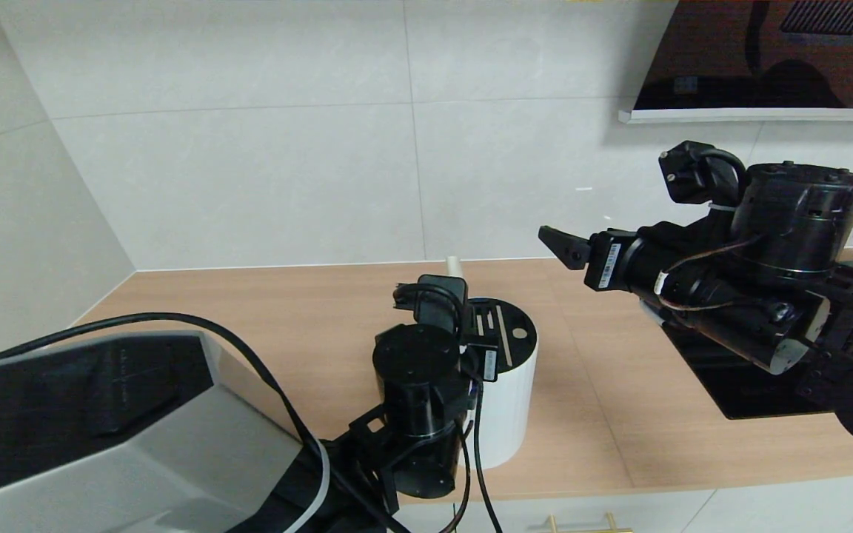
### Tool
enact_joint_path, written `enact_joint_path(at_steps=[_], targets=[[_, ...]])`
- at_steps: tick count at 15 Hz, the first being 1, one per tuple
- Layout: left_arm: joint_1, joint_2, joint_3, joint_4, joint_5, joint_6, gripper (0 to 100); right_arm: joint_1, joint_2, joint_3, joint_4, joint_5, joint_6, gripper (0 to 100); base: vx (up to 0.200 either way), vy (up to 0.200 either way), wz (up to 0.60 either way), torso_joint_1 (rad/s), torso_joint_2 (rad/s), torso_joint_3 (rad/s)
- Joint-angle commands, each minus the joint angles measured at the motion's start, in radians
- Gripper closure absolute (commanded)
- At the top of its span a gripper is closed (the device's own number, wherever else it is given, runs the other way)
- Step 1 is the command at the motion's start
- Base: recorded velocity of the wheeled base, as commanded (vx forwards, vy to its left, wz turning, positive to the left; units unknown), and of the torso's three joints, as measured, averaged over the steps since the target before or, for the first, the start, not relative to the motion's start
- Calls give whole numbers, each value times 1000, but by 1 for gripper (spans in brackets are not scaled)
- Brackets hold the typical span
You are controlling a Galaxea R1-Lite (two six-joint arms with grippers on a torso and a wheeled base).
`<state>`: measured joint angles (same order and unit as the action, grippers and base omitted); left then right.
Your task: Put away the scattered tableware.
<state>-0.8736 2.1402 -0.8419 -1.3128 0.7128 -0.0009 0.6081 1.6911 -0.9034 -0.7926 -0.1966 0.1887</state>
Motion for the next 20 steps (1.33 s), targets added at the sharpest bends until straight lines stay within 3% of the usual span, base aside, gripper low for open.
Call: enact_joint_path(at_steps=[1,6,7,15,17,18,20], targets=[[1,4,0,0,1,-1,100,-1,1,0,-1,0,0,0,0,0,0,0,0,0],[1,7,0,0,2,-1,100,1,2,0,-1,0,0,0,0,0,0,0,0,0],[1,9,0,-2,2,-1,0,1,2,0,-1,0,0,0,0,0,0,0,0,0],[1,3,3,-17,2,-1,0,1,2,0,-1,0,0,0,0,0,0,0,0,0],[24,-56,57,-40,1,13,0,-1,1,0,-1,0,0,0,0,0,0,0,0,0],[31,-128,106,-46,-13,27,0,-1,-2,0,-2,-1,0,0,0,0,0,0,0,0],[36,-278,204,-45,-111,28,0,-18,-17,-2,-2,0,0,0,0,0,0,0,0,0]])
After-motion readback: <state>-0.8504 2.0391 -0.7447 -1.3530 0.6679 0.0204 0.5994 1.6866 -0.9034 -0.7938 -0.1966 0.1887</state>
